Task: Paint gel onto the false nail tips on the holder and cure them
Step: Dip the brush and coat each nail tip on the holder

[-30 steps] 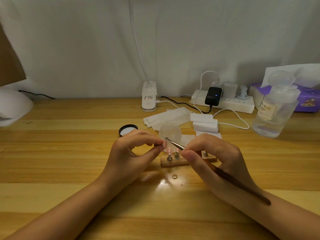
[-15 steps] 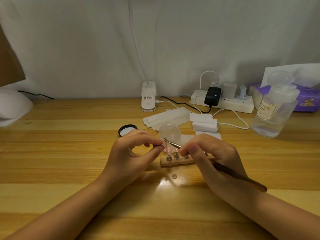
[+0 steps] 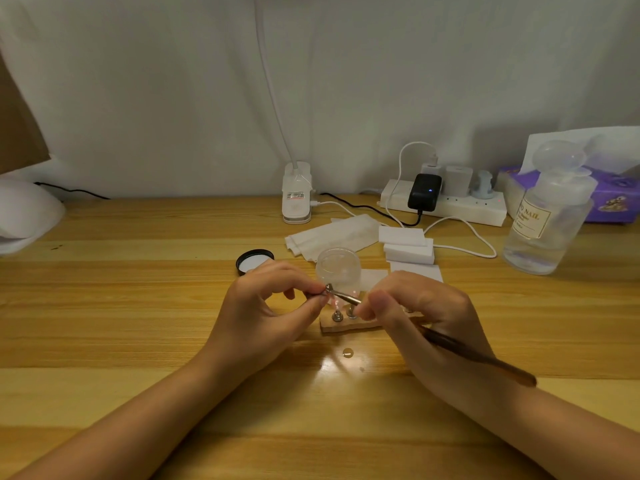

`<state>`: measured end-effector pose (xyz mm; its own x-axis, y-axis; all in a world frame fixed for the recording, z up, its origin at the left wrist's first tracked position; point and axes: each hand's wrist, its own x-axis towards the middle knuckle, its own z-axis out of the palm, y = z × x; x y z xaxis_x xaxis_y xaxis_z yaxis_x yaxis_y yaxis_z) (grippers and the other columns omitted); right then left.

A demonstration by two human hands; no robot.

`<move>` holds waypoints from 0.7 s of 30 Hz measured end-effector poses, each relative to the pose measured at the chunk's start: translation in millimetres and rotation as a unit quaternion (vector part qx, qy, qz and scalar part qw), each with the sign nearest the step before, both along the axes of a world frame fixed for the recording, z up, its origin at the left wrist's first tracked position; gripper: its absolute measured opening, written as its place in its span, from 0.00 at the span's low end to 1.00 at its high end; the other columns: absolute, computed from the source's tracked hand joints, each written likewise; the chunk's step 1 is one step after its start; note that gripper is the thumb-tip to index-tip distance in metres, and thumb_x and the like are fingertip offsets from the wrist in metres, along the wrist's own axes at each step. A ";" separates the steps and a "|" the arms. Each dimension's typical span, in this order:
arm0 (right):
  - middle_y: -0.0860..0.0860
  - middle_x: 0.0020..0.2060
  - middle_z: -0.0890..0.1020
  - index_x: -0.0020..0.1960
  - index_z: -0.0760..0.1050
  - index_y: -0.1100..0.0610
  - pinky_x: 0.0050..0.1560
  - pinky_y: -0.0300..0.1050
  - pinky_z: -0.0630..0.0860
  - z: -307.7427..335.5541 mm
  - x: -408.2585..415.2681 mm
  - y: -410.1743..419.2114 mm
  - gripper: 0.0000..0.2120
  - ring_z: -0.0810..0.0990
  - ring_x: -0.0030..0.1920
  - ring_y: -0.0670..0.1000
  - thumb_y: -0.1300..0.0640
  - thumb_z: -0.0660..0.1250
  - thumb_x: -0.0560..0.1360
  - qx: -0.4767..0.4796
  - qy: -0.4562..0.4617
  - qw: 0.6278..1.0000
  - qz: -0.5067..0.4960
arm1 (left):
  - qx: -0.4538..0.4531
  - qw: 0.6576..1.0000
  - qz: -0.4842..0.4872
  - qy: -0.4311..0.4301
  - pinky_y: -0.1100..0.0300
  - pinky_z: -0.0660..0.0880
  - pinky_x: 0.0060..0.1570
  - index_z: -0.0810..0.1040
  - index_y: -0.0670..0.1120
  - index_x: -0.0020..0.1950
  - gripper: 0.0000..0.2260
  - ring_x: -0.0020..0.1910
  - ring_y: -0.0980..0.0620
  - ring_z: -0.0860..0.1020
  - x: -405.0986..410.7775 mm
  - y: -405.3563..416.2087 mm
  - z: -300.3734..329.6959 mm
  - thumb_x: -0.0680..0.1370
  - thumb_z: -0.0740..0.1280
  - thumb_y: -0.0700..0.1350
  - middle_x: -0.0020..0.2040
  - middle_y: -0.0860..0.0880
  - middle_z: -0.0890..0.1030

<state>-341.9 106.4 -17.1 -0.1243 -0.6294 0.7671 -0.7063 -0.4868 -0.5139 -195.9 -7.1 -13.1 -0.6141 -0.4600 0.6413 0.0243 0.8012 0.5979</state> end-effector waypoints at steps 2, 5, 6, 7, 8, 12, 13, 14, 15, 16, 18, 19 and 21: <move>0.43 0.32 0.77 0.38 0.76 0.53 0.34 0.34 0.73 0.5 -0.5 1.9 0.19 0.77 0.34 0.41 0.47 0.53 0.79 -0.010 -0.019 1.000 0.009 | -0.003 1.000 0.001 -0.003 0.62 0.73 0.37 0.82 0.46 0.44 0.06 0.39 0.56 0.77 0.3 -0.3 -0.1 0.69 0.73 0.40 0.39 0.54 0.81; 0.42 0.32 0.77 0.37 0.76 0.52 0.36 0.30 0.72 0.7 -2.1 3.1 0.19 0.77 0.35 0.39 0.47 0.52 0.79 -0.015 -0.043 0.999 0.007 | -0.002 1.000 0.002 -0.004 0.62 0.73 0.37 0.82 0.46 0.44 0.05 0.39 0.56 0.77 0.7 -0.7 -0.3 0.69 0.72 0.40 0.39 0.55 0.81; 0.43 0.32 0.78 0.38 0.76 0.52 0.36 0.32 0.73 1.0 -2.3 2.3 0.18 0.78 0.36 0.41 0.47 0.52 0.79 -0.013 -0.042 0.999 -0.002 | -0.002 1.000 0.002 -0.003 0.63 0.73 0.37 0.82 0.46 0.44 0.05 0.39 0.57 0.77 1.0 -0.8 -0.4 0.69 0.73 0.41 0.39 0.55 0.81; 0.45 0.32 0.78 0.40 0.76 0.51 0.37 0.35 0.73 1.1 -2.2 1.3 0.17 0.78 0.36 0.43 0.47 0.53 0.79 -0.009 -0.033 0.999 -0.011 | -0.003 1.000 0.001 -0.002 0.63 0.73 0.37 0.81 0.46 0.44 0.05 0.39 0.57 0.77 1.2 -0.7 -0.5 0.69 0.73 0.41 0.39 0.55 0.81; 0.46 0.33 0.79 0.41 0.76 0.50 0.36 0.38 0.74 1.2 -1.8 0.2 0.16 0.78 0.36 0.44 0.47 0.53 0.79 -0.003 -0.021 1.000 -0.017 | -0.003 1.000 0.001 -0.001 0.63 0.73 0.37 0.81 0.47 0.44 0.06 0.39 0.57 0.77 1.1 -0.7 -0.5 0.69 0.73 0.41 0.39 0.56 0.81; 0.47 0.31 0.79 0.38 0.77 0.54 0.35 0.37 0.74 0.2 -0.6 1.3 0.20 0.78 0.34 0.43 0.46 0.53 0.78 0.006 -0.036 0.999 0.005 | 0.003 1.000 0.001 0.001 0.63 0.73 0.37 0.81 0.47 0.44 0.06 0.39 0.56 0.76 0.6 -0.4 -0.1 0.68 0.70 0.42 0.39 0.55 0.81; 0.45 0.31 0.78 0.37 0.77 0.53 0.36 0.33 0.73 0.1 -0.5 2.6 0.20 0.78 0.35 0.41 0.46 0.53 0.79 0.003 -0.048 0.999 0.013 | 0.002 1.000 0.001 0.001 0.63 0.73 0.37 0.81 0.47 0.44 0.05 0.39 0.57 0.76 0.2 -0.5 -0.3 0.69 0.71 0.42 0.39 0.55 0.81; 0.44 0.31 0.78 0.36 0.76 0.53 0.37 0.30 0.72 0.4 -0.2 3.6 0.20 0.77 0.35 0.39 0.46 0.52 0.78 0.003 -0.060 0.998 0.018 | -0.001 1.000 0.003 0.001 0.63 0.73 0.37 0.81 0.47 0.44 0.05 0.39 0.58 0.76 0.3 -0.7 -0.7 0.69 0.72 0.41 0.39 0.56 0.81; 0.43 0.31 0.78 0.36 0.76 0.52 0.37 0.29 0.71 0.7 0.0 4.5 0.20 0.78 0.35 0.39 0.46 0.53 0.78 0.007 -0.075 0.997 0.021 | -0.003 1.000 0.005 0.002 0.64 0.73 0.38 0.81 0.47 0.44 0.05 0.39 0.58 0.77 -0.1 -1.0 -0.8 0.69 0.73 0.41 0.39 0.56 0.81; 0.43 0.31 0.79 0.36 0.76 0.51 0.38 0.28 0.72 1.0 0.1 5.0 0.19 0.78 0.36 0.40 0.46 0.53 0.77 0.013 -0.093 0.995 0.018 | -0.004 1.000 0.005 0.004 0.64 0.73 0.38 0.81 0.47 0.43 0.05 0.39 0.59 0.76 -0.5 -1.2 -1.1 0.69 0.72 0.40 0.39 0.57 0.81; 0.46 0.31 0.80 0.36 0.77 0.50 0.39 0.28 0.72 2.1 0.5 5.5 0.18 0.80 0.38 0.42 0.44 0.53 0.76 0.029 -0.124 0.992 0.004 | -0.001 1.000 0.004 0.006 0.63 0.73 0.38 0.81 0.46 0.43 0.05 0.39 0.59 0.76 -1.3 -1.4 -1.2 0.68 0.70 0.40 0.38 0.57 0.80; 0.47 0.32 0.81 0.36 0.77 0.50 0.39 0.29 0.72 2.7 1.4 5.7 0.18 0.80 0.38 0.42 0.44 0.54 0.75 0.039 -0.138 0.990 0.004 | 0.000 1.000 0.003 0.007 0.62 0.73 0.38 0.81 0.46 0.43 0.05 0.39 0.59 0.75 -1.5 -1.3 -1.3 0.68 0.70 0.40 0.38 0.56 0.80; 0.47 0.34 0.82 0.36 0.78 0.51 0.39 0.28 0.73 3.3 3.2 5.9 0.18 0.80 0.38 0.42 0.45 0.54 0.74 0.056 -0.174 0.983 0.026 | -0.001 1.000 0.004 0.007 0.61 0.73 0.39 0.81 0.46 0.43 0.06 0.39 0.58 0.76 -1.5 -1.5 -2.0 0.68 0.70 0.40 0.38 0.55 0.81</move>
<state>-338.7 112.3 -13.7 -0.3327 -0.7202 0.6087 -0.4539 -0.4435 -0.7728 -197.3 -8.6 -15.0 -0.6015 -0.4629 0.6511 0.0266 0.8030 0.5954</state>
